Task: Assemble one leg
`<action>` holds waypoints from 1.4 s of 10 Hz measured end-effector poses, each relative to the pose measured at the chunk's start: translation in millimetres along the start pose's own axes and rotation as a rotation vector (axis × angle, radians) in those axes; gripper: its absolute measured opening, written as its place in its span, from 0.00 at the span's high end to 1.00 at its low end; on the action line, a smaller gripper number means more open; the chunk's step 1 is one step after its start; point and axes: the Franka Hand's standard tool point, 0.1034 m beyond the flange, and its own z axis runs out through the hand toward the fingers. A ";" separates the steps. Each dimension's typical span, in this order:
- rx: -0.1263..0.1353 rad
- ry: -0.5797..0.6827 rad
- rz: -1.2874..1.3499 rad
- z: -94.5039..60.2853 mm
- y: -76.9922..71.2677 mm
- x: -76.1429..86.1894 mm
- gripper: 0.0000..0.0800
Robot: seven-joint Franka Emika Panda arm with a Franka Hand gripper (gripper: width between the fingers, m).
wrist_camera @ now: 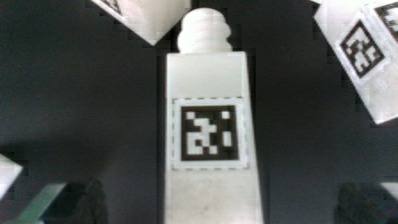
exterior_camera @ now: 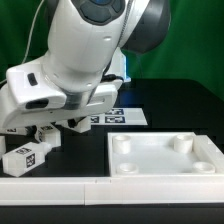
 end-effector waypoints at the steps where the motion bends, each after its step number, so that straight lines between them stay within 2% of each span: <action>1: -0.032 -0.032 0.019 -2.9 -1.5 2.9 0.19; 3: -0.043 -0.051 0.020 -8.7 -5.7 8.6 0.19; 7: -0.038 -0.060 0.022 -5.1 -5.1 7.0 0.19; 8: 0.005 -0.135 0.039 3.6 -5.7 -3.0 0.19; 9: 0.037 -0.185 0.057 8.8 -1.9 -3.5 0.19; 11: 0.034 -0.238 0.048 13.1 -4.7 -5.5 0.19; 14: 0.030 -0.243 0.044 16.1 -8.4 -2.3 0.19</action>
Offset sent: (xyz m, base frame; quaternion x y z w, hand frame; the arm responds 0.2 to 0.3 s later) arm 0.0000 0.0000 0.0000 0.0000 0.0000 0.0000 1.0000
